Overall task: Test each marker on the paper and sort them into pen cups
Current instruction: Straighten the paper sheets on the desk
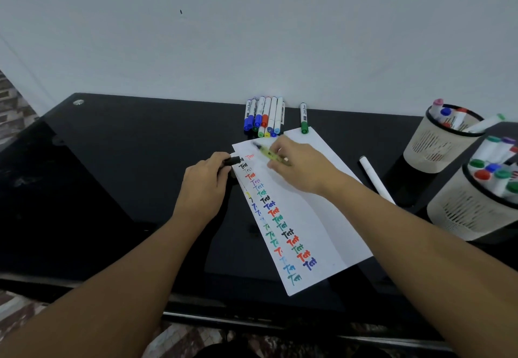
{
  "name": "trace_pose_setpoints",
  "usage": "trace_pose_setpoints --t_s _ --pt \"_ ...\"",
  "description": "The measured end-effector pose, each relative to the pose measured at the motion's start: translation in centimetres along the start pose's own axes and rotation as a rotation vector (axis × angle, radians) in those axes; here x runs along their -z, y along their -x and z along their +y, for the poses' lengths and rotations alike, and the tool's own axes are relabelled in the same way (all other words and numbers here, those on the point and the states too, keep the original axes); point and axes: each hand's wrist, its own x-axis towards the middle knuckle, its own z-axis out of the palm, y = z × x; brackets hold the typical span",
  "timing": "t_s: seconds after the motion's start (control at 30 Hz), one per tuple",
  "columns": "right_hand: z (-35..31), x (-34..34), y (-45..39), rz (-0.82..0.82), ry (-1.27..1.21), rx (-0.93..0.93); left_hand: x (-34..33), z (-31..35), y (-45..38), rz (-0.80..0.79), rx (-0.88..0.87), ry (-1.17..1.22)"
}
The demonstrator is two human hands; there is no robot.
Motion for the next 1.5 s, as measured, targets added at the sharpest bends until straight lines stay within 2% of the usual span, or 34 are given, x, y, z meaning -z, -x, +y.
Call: trace_pose_setpoints --t_s 0.07,0.13,0.57,0.7,0.83,0.93,1.1,1.27,1.5 --pt "0.3 0.0 0.2 -0.018 0.188 0.033 0.1 0.1 0.1 0.001 -0.009 0.003" --pt "0.6 0.0 0.2 -0.019 0.243 0.056 0.1 0.3 0.1 0.003 -0.016 0.001" --pt "-0.2 -1.0 0.0 -0.003 0.160 0.121 0.3 0.8 0.1 -0.062 -0.081 -0.043" --pt "-0.5 -1.3 0.1 0.026 0.221 0.166 0.3 0.6 0.1 -0.070 -0.119 -0.062" --pt "-0.7 -1.7 0.1 -0.020 0.322 0.215 0.4 0.9 0.2 -0.090 -0.196 -0.052" --pt "-1.1 -2.2 0.0 -0.023 0.233 0.223 0.4 1.0 0.3 -0.077 -0.198 -0.055" --pt "-0.8 -2.0 0.8 -0.025 0.068 0.229 0.4 0.9 0.6 -0.141 -0.098 -0.021" --pt "-0.7 -2.2 1.0 0.065 -0.026 0.265 0.3 1.0 0.3 -0.140 -0.012 0.011" --pt "-0.7 -1.7 1.5 0.095 -0.051 0.196 -0.4 0.4 0.2 -0.228 -0.067 -0.110"
